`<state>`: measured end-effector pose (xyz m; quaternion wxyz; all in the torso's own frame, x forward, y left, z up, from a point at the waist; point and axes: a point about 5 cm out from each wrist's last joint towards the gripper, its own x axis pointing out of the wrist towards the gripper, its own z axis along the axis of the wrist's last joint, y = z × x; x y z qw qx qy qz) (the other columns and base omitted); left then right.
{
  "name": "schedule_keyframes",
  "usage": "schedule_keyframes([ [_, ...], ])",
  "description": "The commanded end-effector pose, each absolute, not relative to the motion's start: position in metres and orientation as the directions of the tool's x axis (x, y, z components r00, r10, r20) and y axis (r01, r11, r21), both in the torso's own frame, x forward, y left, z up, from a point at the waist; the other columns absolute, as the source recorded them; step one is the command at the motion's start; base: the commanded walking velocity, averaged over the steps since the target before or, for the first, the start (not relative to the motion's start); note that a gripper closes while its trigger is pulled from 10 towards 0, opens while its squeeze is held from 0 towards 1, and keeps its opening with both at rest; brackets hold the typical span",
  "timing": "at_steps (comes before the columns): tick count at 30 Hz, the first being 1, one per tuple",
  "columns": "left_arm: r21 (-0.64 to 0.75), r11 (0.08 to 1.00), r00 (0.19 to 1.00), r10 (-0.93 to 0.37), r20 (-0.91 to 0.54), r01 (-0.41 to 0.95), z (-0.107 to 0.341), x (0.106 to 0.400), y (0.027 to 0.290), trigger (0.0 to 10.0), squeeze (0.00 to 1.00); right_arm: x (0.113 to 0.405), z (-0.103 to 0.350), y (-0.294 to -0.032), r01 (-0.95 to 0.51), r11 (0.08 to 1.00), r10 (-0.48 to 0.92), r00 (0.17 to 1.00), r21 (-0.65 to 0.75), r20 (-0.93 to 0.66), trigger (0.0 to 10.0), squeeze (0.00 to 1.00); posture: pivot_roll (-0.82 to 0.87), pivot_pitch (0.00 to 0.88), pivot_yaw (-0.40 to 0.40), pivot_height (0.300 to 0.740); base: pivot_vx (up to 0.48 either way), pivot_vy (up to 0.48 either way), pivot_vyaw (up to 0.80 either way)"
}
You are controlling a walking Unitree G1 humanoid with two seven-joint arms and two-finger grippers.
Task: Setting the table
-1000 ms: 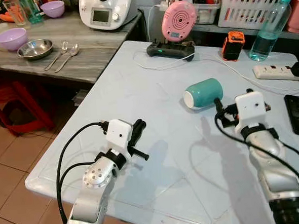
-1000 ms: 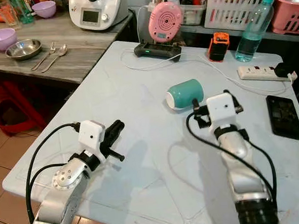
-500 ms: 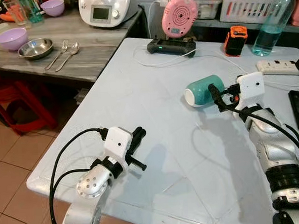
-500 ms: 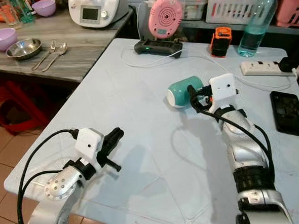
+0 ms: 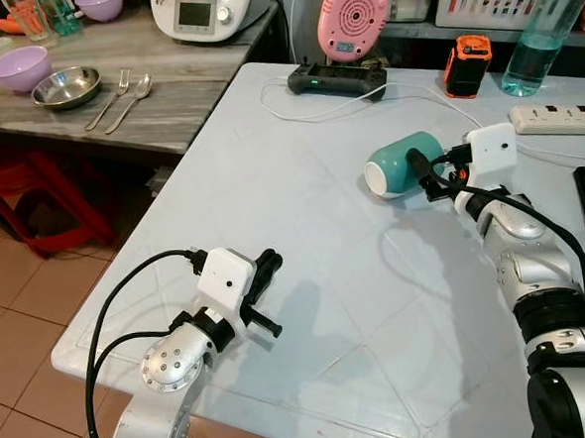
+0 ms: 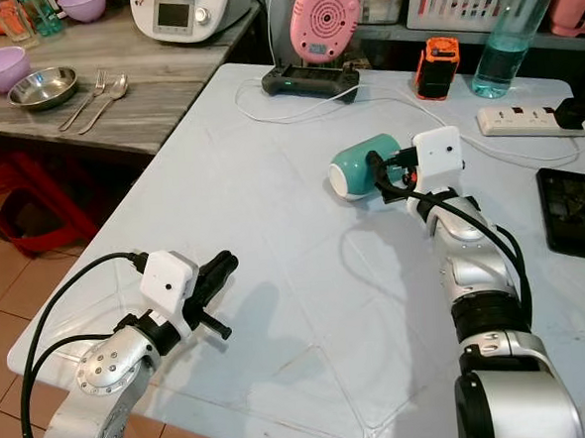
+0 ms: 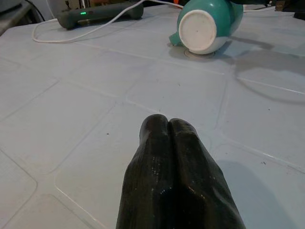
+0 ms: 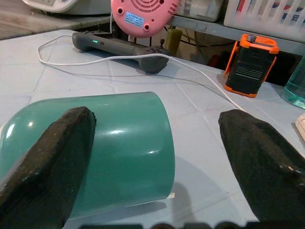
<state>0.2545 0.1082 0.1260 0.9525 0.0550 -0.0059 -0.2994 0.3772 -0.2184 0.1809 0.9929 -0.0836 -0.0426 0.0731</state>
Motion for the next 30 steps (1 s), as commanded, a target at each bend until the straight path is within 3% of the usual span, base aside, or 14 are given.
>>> schedule_keyframes([
  [1,0.12,0.815,0.823,-0.568,-0.029,0.567,0.127,0.253,0.109,10.0,0.0,0.378,0.175,-0.221,-0.161,0.975,0.168,0.985,-0.153,0.031,10.0,0.0,0.01,0.199,0.061,0.74,0.0,0.0,0.0],
  [12,0.116,0.825,0.832,-0.553,-0.031,0.553,0.127,0.256,0.109,10.0,0.0,0.38,0.171,-0.204,-0.303,0.948,0.305,0.952,-0.097,0.014,10.0,0.0,0.01,0.195,0.054,0.74,0.0,0.0,0.0],
  [22,0.114,0.831,0.838,-0.545,-0.028,0.544,0.128,0.259,0.108,10.0,0.0,0.37,0.155,-0.169,-0.477,0.879,0.476,0.879,-0.033,-0.015,10.0,0.0,0.0,0.19,0.053,0.74,0.0,0.0,0.0],
  [30,0.115,0.832,0.839,-0.544,-0.023,0.542,0.128,0.261,0.107,10.0,0.0,0.368,0.153,-0.162,-0.488,0.872,0.487,0.873,-0.035,-0.021,10.0,0.0,0.0,0.179,0.051,0.74,0.0,0.0,0.0],
])
